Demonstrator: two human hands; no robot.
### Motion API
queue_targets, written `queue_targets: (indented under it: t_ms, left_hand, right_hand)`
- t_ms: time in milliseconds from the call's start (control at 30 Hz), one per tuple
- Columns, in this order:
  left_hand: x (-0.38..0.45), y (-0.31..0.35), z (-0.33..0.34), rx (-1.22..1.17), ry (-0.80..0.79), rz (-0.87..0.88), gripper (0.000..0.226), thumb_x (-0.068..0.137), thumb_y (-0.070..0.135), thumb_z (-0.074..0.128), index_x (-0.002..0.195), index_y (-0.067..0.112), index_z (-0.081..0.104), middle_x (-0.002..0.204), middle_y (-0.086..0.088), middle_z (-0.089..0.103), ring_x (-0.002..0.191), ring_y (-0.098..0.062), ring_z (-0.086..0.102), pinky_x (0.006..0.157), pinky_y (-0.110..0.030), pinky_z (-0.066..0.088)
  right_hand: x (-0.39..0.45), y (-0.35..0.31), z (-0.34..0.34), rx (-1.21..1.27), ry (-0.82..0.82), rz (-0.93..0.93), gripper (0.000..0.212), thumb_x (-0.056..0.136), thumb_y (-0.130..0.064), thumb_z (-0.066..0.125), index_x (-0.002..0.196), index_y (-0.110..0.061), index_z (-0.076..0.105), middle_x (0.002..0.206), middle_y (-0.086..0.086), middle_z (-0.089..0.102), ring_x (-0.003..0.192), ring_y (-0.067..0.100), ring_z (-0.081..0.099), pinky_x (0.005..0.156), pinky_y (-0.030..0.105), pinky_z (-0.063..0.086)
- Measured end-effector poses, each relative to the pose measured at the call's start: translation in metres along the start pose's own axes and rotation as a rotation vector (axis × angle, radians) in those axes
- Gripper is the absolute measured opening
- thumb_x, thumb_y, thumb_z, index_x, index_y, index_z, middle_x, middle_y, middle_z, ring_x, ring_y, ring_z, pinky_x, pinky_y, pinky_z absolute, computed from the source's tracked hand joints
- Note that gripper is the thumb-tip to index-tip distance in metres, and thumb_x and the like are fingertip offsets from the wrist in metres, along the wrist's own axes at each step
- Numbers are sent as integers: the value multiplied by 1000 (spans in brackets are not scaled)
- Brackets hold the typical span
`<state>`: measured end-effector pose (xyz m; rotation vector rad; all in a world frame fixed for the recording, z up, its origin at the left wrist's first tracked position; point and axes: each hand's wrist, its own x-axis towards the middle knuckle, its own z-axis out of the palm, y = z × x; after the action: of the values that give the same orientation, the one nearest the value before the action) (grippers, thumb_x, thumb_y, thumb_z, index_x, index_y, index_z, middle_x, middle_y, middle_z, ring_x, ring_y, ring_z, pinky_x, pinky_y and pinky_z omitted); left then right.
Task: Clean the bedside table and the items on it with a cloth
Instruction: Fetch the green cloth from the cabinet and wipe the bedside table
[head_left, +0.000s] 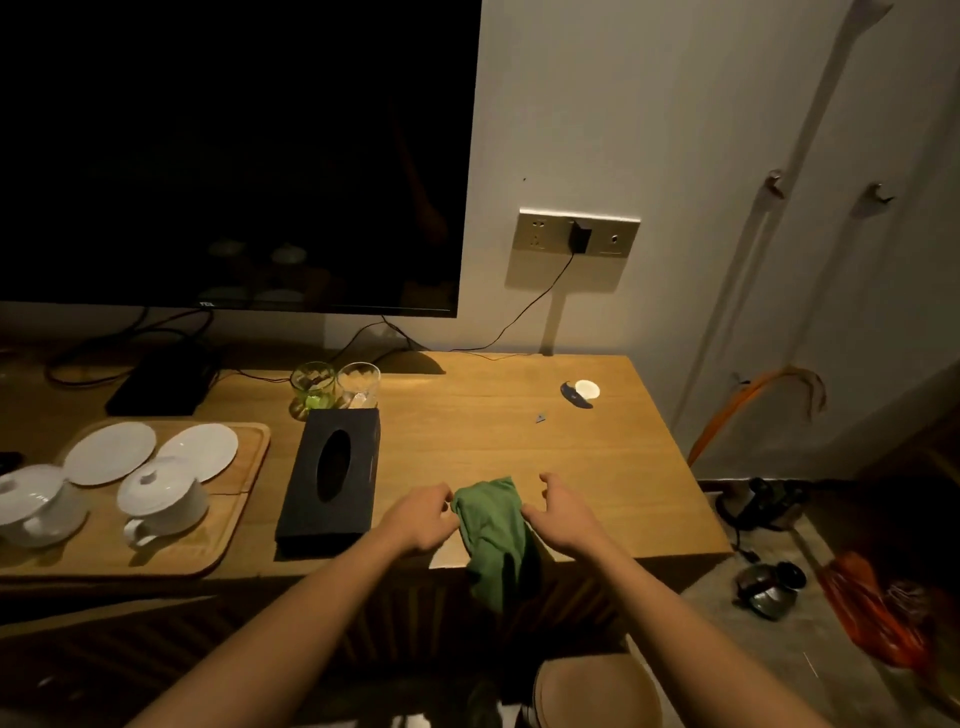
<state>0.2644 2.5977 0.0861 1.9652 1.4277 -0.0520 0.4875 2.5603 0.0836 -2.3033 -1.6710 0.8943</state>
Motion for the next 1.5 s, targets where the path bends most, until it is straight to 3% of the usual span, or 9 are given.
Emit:
queue_targets:
  t_ms: [233,367,567,667,833,967,1067,1233,1500]
  left_hand:
    - [82,-3,27,-338,-20,-320,65,94,37,57,148,7,35,125,-16,62,107,-31,64,85,-35,50]
    - [102,-7,43,-591,-32,-499,76,92,34,63,153,4,28,154,-17,40,137,-32,44,108,-35,39]
    - [123,5,63,-1001,62,-649,71,81,18,78,141,5,43,125,-12,60,99,-21,61,65,-23,50]
    - [131,10,67,-1101,68,-656,32,78,4,77,108,1,65,112,-21,70,88,-24,69,77,-36,60]
    - [126,0,61,-1229,-18,-657,36,80,-1,77,113,-11,67,113,-27,71,107,-38,69,97,-48,55]
    - [116,-13,51,-1316,-1,-629,33,83,-2,73,115,0,69,116,-21,71,111,-34,68,102,-47,52]
    - [111,-19,40,-1341,58,-549,36,83,5,77,117,3,68,114,-17,73,108,-30,70,99,-42,55]
    - [104,-21,16,-1254,296,-529,30,80,11,81,102,1,65,99,-15,75,80,-17,73,60,-21,56]
    - [75,-19,-19,-1255,359,-496,47,74,29,86,114,9,68,110,-9,75,93,-19,74,73,-28,59]
  right_hand:
    - [92,31,21,42,-249,24,78,93,-40,63,153,-8,26,146,17,52,132,30,52,106,38,45]
    - [120,24,38,196,-346,88,73,91,-36,70,148,-8,34,139,12,58,123,27,58,93,30,47]
    - [136,16,70,387,-279,219,75,79,-35,81,138,-12,42,119,5,62,101,20,61,71,20,45]
    - [140,19,76,461,-285,266,68,74,-29,86,126,-14,45,108,4,62,93,19,63,64,19,47]
    - [148,21,62,645,-502,274,25,73,-12,86,96,-12,75,93,6,79,84,18,75,63,23,57]
    - [155,11,46,691,-574,130,22,79,-13,82,100,-15,78,96,0,79,90,17,75,69,22,57]
    - [161,-2,35,704,-635,26,26,84,-21,79,109,-17,75,104,-2,78,95,15,74,73,20,57]
    - [170,-28,20,697,-655,-123,25,92,-22,71,117,-17,69,111,-1,76,102,17,72,85,29,58]
    - [168,-65,-1,760,-569,-205,32,91,-19,73,121,-15,63,96,12,78,88,23,76,67,24,58]
